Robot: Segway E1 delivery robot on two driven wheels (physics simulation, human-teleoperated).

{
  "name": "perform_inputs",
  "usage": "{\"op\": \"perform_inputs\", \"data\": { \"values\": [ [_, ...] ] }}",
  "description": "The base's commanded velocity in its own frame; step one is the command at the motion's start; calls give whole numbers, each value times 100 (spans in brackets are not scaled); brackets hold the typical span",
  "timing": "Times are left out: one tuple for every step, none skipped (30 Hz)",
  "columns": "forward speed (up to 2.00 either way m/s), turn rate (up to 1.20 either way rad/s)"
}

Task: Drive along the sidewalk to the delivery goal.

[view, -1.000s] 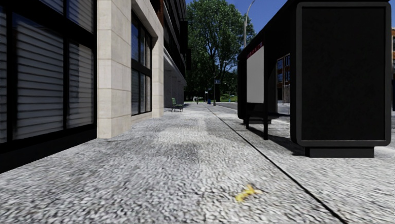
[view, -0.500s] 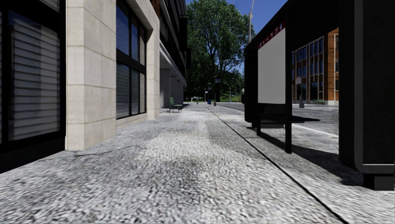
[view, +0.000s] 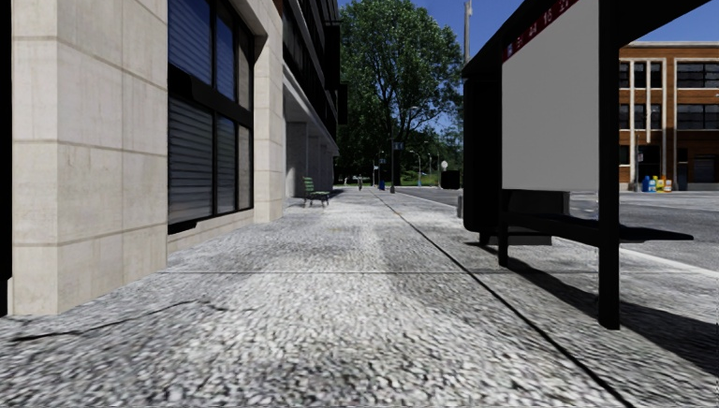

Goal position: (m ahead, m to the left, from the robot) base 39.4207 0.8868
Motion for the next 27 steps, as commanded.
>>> {"op": "perform_inputs", "data": {
  "values": [
    [200, 0],
    [200, 0],
    [200, 0],
    [200, 0],
    [200, 0],
    [200, 0],
    [200, 0],
    [200, 0],
    [200, 0],
    [200, 0],
    [200, 0],
    [200, 0],
    [200, 0],
    [200, 0],
    [200, 0],
    [200, 0],
    [200, 0],
    [200, 0],
    [200, 0],
    [200, 0],
    [200, 0],
    [200, 0],
    [200, 0],
    [200, 0],
    [200, 0],
    [200, 0],
    [200, 0]
  ]
}}
